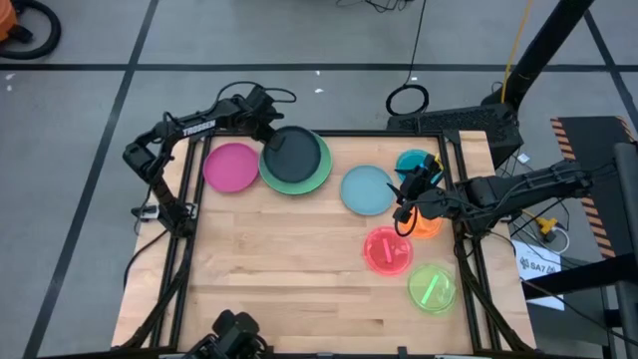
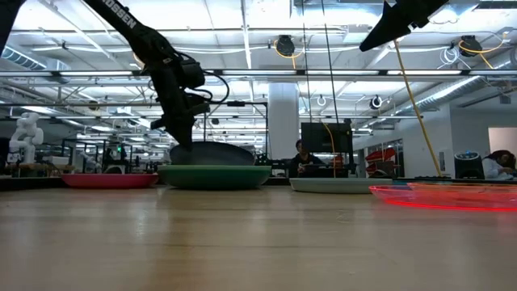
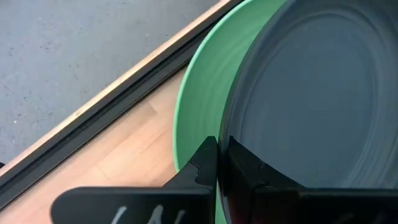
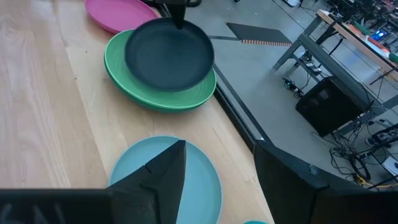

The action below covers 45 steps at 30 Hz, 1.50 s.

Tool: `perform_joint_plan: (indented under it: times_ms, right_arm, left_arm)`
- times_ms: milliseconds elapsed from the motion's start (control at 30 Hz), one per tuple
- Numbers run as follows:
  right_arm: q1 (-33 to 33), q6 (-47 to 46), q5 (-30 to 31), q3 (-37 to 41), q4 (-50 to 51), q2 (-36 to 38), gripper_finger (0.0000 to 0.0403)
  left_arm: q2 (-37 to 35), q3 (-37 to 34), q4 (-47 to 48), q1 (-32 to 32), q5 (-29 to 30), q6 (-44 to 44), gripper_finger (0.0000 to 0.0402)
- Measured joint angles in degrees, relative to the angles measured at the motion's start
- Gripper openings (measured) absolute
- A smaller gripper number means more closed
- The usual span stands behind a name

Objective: Stack plastic plates
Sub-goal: Stack the black plate on the light green plate, then stack the pink plate on the black plate

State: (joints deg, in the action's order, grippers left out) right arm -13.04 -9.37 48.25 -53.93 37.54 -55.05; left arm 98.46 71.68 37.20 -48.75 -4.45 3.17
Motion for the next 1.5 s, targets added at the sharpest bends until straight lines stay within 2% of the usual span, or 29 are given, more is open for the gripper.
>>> perform_joint_plan:
  times_ms: [400, 633, 867, 967, 1233, 1500]
  right_arm:
    - [0.72, -0.42, -0.02, 0.00, -0.14, 0.00, 0.0183]
    - [0.72, 2.16, -0.19, 0.00, -6.06, -0.39, 0.0183]
    - [0.72, 2.56, -0.41, 0.00, -6.67, -0.39, 0.0183]
    - [0.72, 2.56, -0.41, 0.00, -6.75, -0.39, 0.0183]
    - [0.72, 2.56, -0.46, 0.00, -6.78, -0.39, 0.0183]
    - [0.72, 2.56, -0.50, 0.00, -9.99, -0.39, 0.0183]
  left_arm:
    - [-0.04, 0.00, 0.82, -0.22, 0.00, -0.08, 0.0029]
    - [-0.05, 0.00, 0.22, -0.07, -1.05, -1.17, 0.0031]
    - [-0.05, 0.00, 0.17, -0.07, -3.08, -2.83, 0.0035]
    - [-0.05, 0.00, 0.19, -0.07, -3.08, -2.84, 0.0054]
    - [-0.07, 0.00, -1.16, -0.03, -1.53, -1.98, 0.0136]
    - [-2.49, 0.02, -1.03, 1.87, -3.49, -5.59, 0.0149]
